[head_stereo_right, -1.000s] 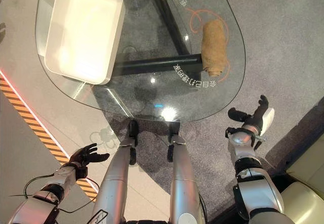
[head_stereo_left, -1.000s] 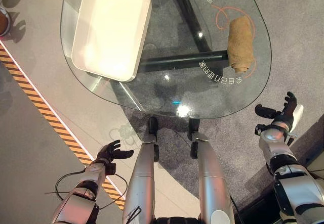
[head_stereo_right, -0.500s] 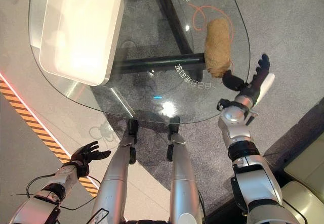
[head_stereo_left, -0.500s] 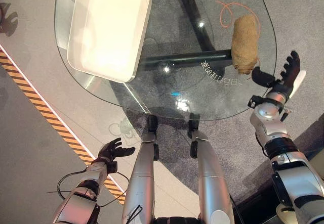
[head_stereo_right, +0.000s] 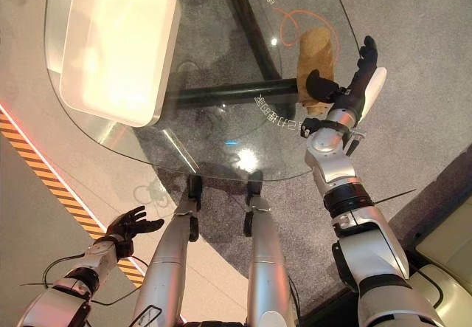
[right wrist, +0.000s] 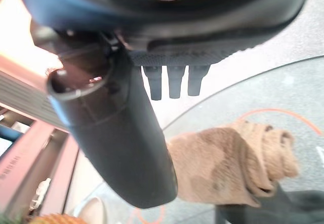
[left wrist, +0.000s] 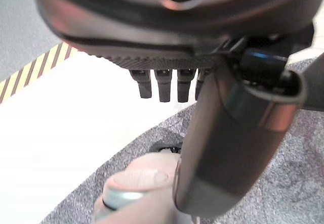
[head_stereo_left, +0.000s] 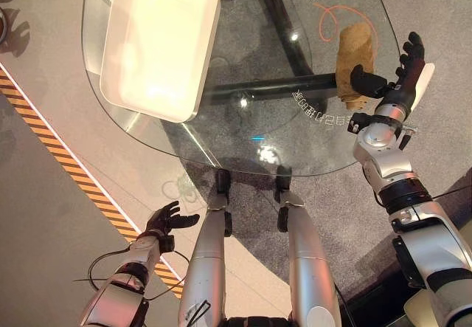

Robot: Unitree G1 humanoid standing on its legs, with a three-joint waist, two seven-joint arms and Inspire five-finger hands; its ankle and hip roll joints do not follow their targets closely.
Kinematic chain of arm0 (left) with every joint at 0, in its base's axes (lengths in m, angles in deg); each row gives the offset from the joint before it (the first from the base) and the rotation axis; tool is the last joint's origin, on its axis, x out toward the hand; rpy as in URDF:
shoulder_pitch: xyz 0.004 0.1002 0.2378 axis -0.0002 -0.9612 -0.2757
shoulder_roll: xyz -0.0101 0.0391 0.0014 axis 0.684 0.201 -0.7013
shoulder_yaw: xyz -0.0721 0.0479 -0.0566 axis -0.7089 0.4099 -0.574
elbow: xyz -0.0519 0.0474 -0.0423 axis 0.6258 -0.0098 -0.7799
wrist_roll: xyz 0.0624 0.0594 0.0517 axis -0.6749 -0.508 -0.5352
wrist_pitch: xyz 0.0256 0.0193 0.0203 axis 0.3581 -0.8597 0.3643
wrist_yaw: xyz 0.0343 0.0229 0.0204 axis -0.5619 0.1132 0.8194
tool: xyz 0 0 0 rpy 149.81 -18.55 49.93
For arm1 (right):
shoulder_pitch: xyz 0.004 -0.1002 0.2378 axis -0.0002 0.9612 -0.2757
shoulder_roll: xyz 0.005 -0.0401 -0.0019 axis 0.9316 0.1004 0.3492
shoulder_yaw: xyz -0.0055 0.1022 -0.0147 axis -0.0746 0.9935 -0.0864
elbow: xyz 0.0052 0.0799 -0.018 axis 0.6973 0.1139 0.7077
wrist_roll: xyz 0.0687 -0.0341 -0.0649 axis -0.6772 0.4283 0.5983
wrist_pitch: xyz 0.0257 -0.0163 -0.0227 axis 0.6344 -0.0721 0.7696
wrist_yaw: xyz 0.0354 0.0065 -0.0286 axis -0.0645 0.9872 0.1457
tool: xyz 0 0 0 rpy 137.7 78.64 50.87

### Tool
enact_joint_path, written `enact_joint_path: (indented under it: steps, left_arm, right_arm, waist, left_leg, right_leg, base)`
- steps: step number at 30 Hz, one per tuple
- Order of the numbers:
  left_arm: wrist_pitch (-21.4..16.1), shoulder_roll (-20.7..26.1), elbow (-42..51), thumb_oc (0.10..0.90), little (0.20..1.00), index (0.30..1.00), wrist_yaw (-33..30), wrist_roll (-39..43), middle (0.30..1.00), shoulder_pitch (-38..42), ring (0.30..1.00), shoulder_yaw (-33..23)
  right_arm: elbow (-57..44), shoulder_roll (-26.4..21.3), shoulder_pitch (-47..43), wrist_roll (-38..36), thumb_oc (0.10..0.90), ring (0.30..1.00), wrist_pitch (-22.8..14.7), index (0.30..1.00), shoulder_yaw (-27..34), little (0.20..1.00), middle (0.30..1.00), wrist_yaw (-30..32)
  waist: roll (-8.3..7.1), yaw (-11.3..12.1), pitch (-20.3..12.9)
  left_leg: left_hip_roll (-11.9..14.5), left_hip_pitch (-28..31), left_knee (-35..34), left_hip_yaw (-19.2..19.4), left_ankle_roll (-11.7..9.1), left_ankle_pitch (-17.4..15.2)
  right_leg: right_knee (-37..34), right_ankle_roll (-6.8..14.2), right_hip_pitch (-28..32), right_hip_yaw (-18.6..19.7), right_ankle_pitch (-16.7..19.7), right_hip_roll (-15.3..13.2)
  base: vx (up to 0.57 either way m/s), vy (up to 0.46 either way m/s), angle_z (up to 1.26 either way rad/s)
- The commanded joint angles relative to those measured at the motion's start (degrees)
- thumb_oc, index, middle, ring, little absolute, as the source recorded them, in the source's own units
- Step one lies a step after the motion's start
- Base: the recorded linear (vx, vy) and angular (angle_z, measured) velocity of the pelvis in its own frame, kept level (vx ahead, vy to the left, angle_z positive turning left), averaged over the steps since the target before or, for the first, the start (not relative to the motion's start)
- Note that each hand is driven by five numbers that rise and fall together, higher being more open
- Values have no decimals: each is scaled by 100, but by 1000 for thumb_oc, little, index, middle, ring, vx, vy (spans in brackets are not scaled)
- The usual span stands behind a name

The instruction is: Wipe the table with a cloth and put it in the basket.

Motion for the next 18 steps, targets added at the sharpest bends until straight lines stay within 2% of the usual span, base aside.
enact_joint_path:
  steps: [1,14,18]
  left_arm:
    - [68,-46,-101,800,900,900,-194,-27,900,-374,900,-20]
    - [84,-143,-89,800,900,900,-206,-20,900,-353,900,172]
    - [90,-155,-80,800,900,900,-198,-18,900,-358,900,212]
  right_arm:
    - [-200,-431,-455,269,800,900,-44,900,-131,900,900,88]
    - [884,-448,-1101,155,800,900,508,900,-609,900,900,-57]
    - [1126,-479,-1207,154,800,900,579,900,-677,900,900,-51]
  waist:
    - [312,-3,-126]
    - [452,141,-126]
    - [479,169,-126]
  left_leg:
    - [-297,67,3,234,139,-45]
    - [-326,89,-4,245,150,-18]
    - [-331,76,10,238,153,-14]
  right_leg:
    - [-41,-143,343,-329,-426,246]
    - [44,-158,304,-411,-428,171]
    - [77,-150,277,-425,-421,160]
  base:
    - [0,0,0]
    - [2,6,2]
    - [0,0,0]
